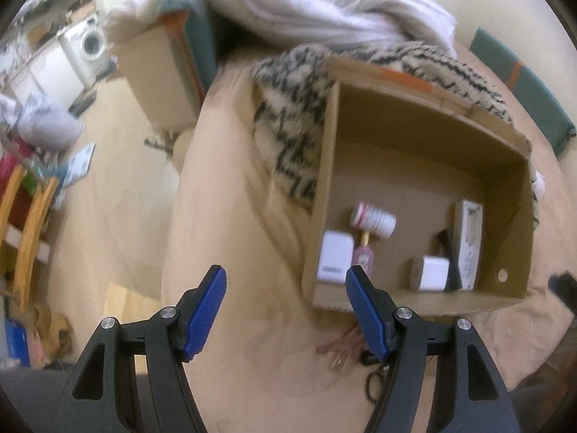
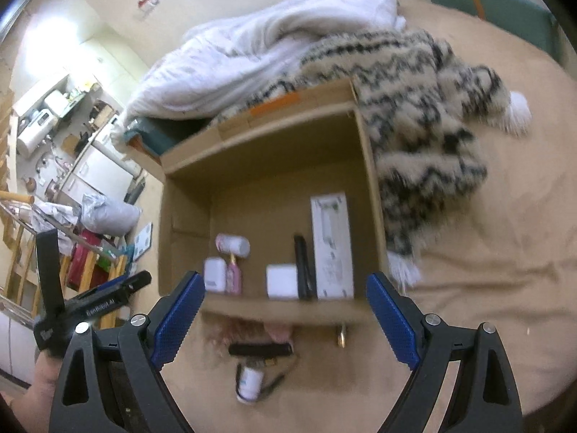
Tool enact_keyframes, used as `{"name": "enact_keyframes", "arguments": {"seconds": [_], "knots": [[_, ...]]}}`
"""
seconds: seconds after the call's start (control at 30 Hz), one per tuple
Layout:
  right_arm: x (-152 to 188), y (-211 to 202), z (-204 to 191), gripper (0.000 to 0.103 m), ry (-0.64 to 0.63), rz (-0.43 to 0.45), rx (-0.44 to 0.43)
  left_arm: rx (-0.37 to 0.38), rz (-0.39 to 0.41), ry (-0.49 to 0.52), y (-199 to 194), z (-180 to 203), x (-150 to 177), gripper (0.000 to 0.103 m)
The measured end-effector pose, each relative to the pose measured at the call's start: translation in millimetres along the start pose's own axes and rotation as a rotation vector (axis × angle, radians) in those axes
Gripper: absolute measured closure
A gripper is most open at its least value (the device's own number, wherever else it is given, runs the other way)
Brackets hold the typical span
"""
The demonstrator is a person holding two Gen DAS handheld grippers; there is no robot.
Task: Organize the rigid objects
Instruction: 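Withdraw both grippers from the box toward the remaining items, then grasp the pink comb with the left gripper while the right gripper grasps a battery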
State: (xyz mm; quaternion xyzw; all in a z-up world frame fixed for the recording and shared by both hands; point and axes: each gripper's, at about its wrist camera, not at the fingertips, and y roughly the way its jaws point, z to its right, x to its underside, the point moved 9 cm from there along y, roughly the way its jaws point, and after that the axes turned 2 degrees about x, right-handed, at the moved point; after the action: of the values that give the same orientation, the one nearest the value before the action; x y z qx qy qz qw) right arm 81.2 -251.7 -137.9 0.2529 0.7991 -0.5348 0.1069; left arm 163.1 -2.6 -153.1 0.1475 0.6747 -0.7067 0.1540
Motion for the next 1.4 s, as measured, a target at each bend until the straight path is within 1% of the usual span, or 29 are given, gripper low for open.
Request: {"name": "enact_keyframes", "arguments": {"seconds": [0.1, 0.2, 0.27, 0.3, 0.4, 0.43, 0.53, 0.6, 0.7, 0.77, 0.83, 0.87, 0.9, 0.93, 0.97, 1.0, 1.07, 1.13, 1.17, 1.2, 1.23, 1.27, 1.3, 1.37, 1.4], "knots": [[14.7, 8.3, 5.2, 0.006, 0.000, -0.057, 0.002, 0.008, -0.070, -0.040, 12.7, -5.9, 15.5, 0.037], [27.9, 20.0, 11.6, 0.006, 0.007, -0.120, 0.028, 0.006, -0.127, -0.067, 23.3, -9.7, 25.3, 0.037], [35.5, 30.4, 18.0, 0.006, 0.022, -0.166, 0.055, 0.030, -0.127, -0.104, 24.2, -12.8, 26.8, 0.037], [38.1, 34.3, 21.0, 0.006, 0.035, -0.181, 0.060, 0.030, -0.134, -0.108, 25.0, -12.4, 26.7, 0.037], [45.9, 49.6, 27.0, 0.006, 0.082, -0.241, 0.058, 0.006, -0.125, -0.060, 23.3, -8.2, 28.8, 0.037], [48.3, 52.8, 27.8, 0.006, 0.085, -0.257, 0.061, 0.005, -0.134, -0.033, 24.4, -5.3, 32.4, 0.037], [55.1, 64.0, 32.0, 0.006, 0.085, -0.303, 0.083, 0.013, -0.197, 0.023, 34.2, 5.8, 49.8, 0.037], [56.8, 69.1, 34.9, 0.006, 0.091, -0.317, 0.099, 0.028, -0.246, 0.015, 45.2, 12.4, 59.2, 0.037], [57.4, 75.3, 35.3, 0.006, 0.093, -0.331, 0.105, 0.063, -0.316, -0.076, 64.0, 22.6, 69.3, 0.037], [55.0, 78.0, 34.4, 0.006, 0.091, -0.332, 0.108, 0.087, -0.374, -0.204, 77.4, 30.1, 79.8, 0.037], [52.5, 78.5, 33.2, 0.006, 0.097, -0.330, 0.105, 0.115, -0.412, -0.314, 89.0, 40.2, 88.9, 0.037], [51.5, 77.4, 32.7, 0.006, 0.099, -0.330, 0.105, 0.112, -0.412, -0.339, 93.4, 43.8, 90.3, 0.037], [50.9, 77.2, 32.4, 0.006, 0.098, -0.329, 0.107, 0.080, -0.398, -0.350, 98.6, 46.7, 90.7, 0.035], [50.2, 76.7, 32.2, 0.006, 0.094, -0.329, 0.109, 0.056, -0.388, -0.348, 101.7, 48.1, 90.5, 0.031], [50.1, 76.2, 32.0, 0.006, 0.088, -0.329, 0.110, 0.046, -0.361, -0.343, 105.5, 52.1, 87.8, 0.022], [50.3, 75.4, 32.1, 0.006, 0.083, -0.329, 0.108, 0.035, -0.332, -0.342, 107.6, 54.7, 84.0, 0.017], [50.5, 73.2, 32.4, 0.006, 0.082, -0.322, 0.099, 0.007, -0.299, -0.342, 110.5, 55.6, 80.0, 0.014], [50.0, 71.0, 35.2, 0.006, 0.092, -0.318, 0.098, -0.014, -0.299, -0.357, 114.3, 57.1, 80.7, 0.010], [50.3, 69.7, 37.1, 0.006, 0.102, -0.316, 0.097, -0.038, -0.298, -0.355, 116.6, 59.0, 81.3, 0.007], [49.9, 68.6, 38.8, 0.006, 0.112, -0.313, 0.095, -0.061, -0.296, -0.340, 118.8, 61.6, 81.9, 0.005], [49.2, 67.6, 40.5, 0.006, 0.119, -0.310, 0.094, -0.095, -0.300, -0.318, 122.4, 64.6, 83.9, 0.001], [48.6, 67.3, 41.2, 0.006, 0.122, -0.308, 0.095, -0.144, -0.308, -0.287, 127.7, 68.7, 85.7, 0.000], [48.5, 67.0, 41.7, 0.006, 0.124, -0.309, 0.094, -0.172, -0.297, -0.280, 129.8, 70.7, 85.2, 0.000], [47.8, 66.8, 42.2, 0.006, 0.125, -0.308, 0.096, -0.199, -0.269, -0.283, 129.9, 72.2, 84.1, 0.000], [47.4, 66.5, 42.2, 0.006, 0.124, -0.309, 0.096, -0.200, -0.270, -0.288, 129.5, 72.3, 84.5, 0.000]]}}
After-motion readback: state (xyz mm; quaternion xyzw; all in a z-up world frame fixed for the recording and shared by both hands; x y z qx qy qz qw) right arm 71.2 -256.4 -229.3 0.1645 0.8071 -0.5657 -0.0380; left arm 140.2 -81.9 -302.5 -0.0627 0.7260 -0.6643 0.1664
